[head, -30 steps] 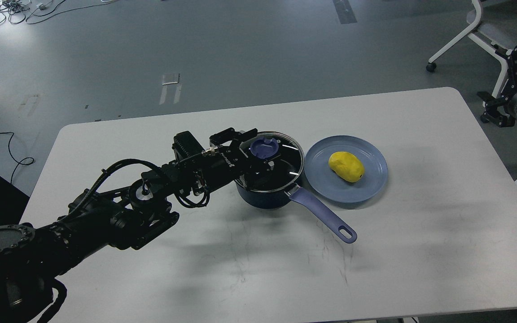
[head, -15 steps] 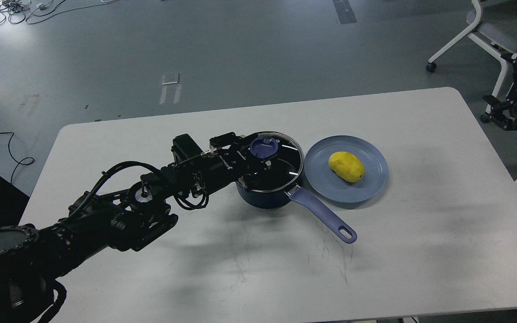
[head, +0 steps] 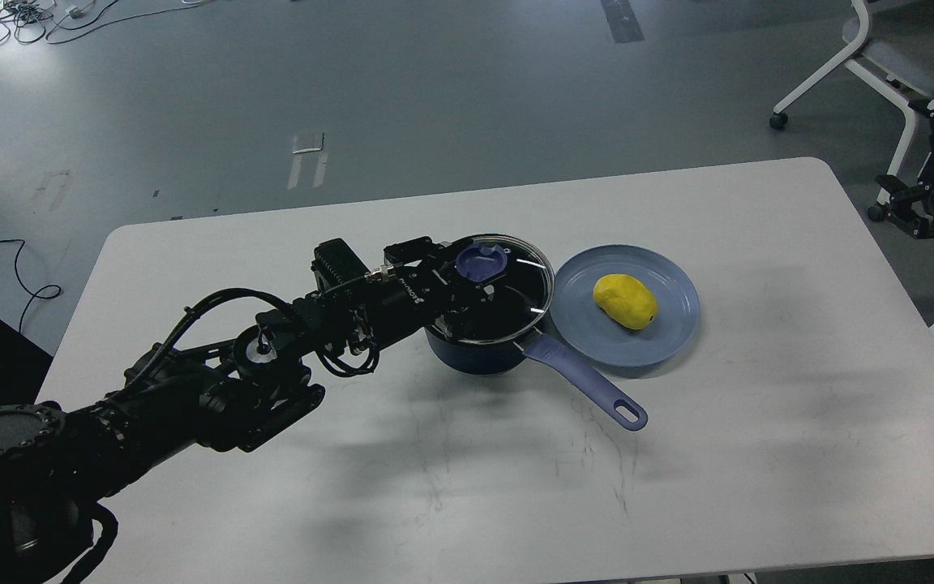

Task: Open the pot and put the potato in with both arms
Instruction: 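Lift the glass lid off the pot with the left gripper, then lower the glass lid onto the table beside the pot and release, then reach the right gripper to the yellow potato on the blue plate and grasp, then lift the yellow potato off the plate with the right gripper, then move the potato over the pot, drop it in, withdraw right gripper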

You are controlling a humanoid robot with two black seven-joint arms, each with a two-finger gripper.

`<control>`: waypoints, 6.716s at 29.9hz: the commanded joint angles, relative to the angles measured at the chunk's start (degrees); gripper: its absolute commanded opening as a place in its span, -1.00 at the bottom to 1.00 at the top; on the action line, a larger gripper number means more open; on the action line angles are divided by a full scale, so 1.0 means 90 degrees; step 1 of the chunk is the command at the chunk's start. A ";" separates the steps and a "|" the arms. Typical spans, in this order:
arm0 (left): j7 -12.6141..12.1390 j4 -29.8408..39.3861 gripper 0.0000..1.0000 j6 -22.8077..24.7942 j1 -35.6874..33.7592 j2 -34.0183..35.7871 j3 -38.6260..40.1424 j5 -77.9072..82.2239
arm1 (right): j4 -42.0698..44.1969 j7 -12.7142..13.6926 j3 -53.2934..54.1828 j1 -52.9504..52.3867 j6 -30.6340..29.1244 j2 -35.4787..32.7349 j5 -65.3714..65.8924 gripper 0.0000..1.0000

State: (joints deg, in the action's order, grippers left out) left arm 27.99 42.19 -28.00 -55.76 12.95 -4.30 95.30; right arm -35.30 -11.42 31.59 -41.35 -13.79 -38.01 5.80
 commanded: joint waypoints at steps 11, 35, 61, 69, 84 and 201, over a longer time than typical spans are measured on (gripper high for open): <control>0.0001 0.1113 -0.13 0.0000 -0.0865 0.2064 -0.0020 -0.1116 | -0.0052 -0.0010 -0.0139 -0.0015 0.0009 0.0082 0.0019 1.00; 0.0001 0.1124 -0.13 0.0000 0.1586 0.2790 -0.0020 -0.0990 | -0.0023 -0.0020 -0.0424 -0.0044 0.0038 0.0356 0.0058 1.00; 0.0001 -0.0351 0.98 0.0000 0.2211 0.1744 -0.0010 -0.1136 | -0.0003 -0.0020 -0.0404 -0.0025 0.0038 0.0356 0.0058 1.00; 0.0001 -0.0283 0.98 0.0000 0.2085 0.1764 0.0078 -0.2140 | -0.0033 -0.0020 -0.0404 -0.0093 0.0038 0.0356 0.0058 1.00; 0.0001 0.0830 0.98 0.0000 0.1655 0.2575 0.0389 -0.3088 | -0.0159 -0.0020 -0.0424 -0.0181 0.0028 0.0385 0.0117 1.00; -0.0405 0.0674 0.98 0.3355 -0.0025 0.1715 0.2353 -0.8411 | -0.0042 -0.1842 -0.5014 -0.2828 0.2440 0.3901 0.5644 1.00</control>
State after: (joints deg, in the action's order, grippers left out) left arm 24.64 48.08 1.83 -55.41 28.44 16.48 20.11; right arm -34.55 -27.99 -13.68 -66.49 8.19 -1.47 57.86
